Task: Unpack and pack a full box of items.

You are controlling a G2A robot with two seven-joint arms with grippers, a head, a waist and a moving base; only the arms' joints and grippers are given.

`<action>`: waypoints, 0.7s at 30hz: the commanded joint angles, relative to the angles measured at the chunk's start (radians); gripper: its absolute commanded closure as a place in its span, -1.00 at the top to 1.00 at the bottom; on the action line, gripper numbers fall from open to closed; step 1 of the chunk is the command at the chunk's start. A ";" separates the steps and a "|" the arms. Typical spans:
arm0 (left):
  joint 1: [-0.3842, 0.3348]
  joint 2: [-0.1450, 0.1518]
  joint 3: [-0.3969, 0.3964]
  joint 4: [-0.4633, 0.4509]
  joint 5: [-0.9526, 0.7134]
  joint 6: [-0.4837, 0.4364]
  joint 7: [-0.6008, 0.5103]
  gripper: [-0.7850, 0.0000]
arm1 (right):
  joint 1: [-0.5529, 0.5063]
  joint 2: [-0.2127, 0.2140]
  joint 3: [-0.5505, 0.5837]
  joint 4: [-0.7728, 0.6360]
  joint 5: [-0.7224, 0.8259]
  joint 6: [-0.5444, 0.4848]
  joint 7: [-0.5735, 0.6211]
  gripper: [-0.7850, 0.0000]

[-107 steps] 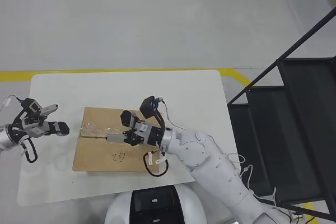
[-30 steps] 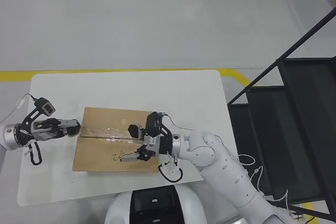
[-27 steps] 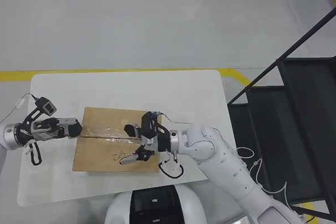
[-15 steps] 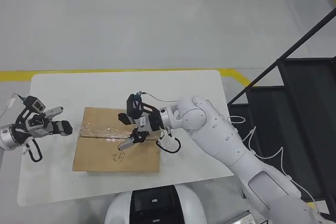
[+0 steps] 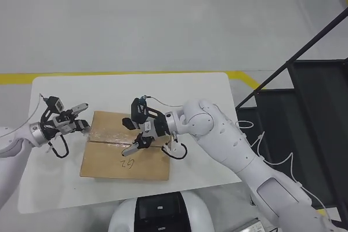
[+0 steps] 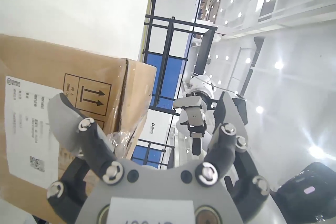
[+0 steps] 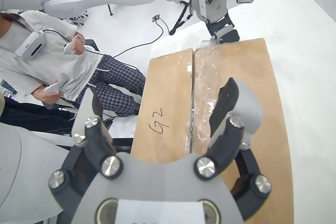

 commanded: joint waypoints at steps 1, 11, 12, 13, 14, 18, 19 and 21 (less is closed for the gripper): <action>-0.024 -0.011 0.024 0.012 -0.011 0.012 -0.029 1.00 | 0.000 0.000 0.000 0.000 0.000 0.000 0.000 1.00; -0.137 -0.070 0.129 0.046 -0.039 0.039 -0.094 1.00 | 0.000 0.000 0.000 0.000 0.000 0.000 0.000 1.00; -0.146 -0.074 0.127 0.060 -0.050 0.033 -0.091 1.00 | 0.000 0.000 0.000 0.000 0.000 0.000 0.000 1.00; -0.152 -0.077 0.124 0.076 -0.060 0.028 -0.090 1.00 | 0.000 0.000 0.000 0.000 0.000 0.000 0.000 1.00; -0.156 -0.078 0.116 0.094 -0.072 0.021 -0.087 1.00 | 0.000 0.000 0.000 0.000 0.000 0.000 0.000 1.00; -0.153 -0.072 0.056 0.172 -0.122 -0.010 -0.079 1.00 | 0.000 0.000 0.000 0.000 0.000 0.000 0.000 1.00; -0.147 -0.068 0.038 0.186 -0.137 -0.016 -0.083 1.00 | -0.005 0.000 0.000 -0.003 -0.005 0.011 -0.007 1.00; -0.133 -0.060 0.000 0.206 -0.156 -0.030 -0.092 1.00 | -0.004 0.001 -0.004 -0.011 -0.045 0.046 -0.008 1.00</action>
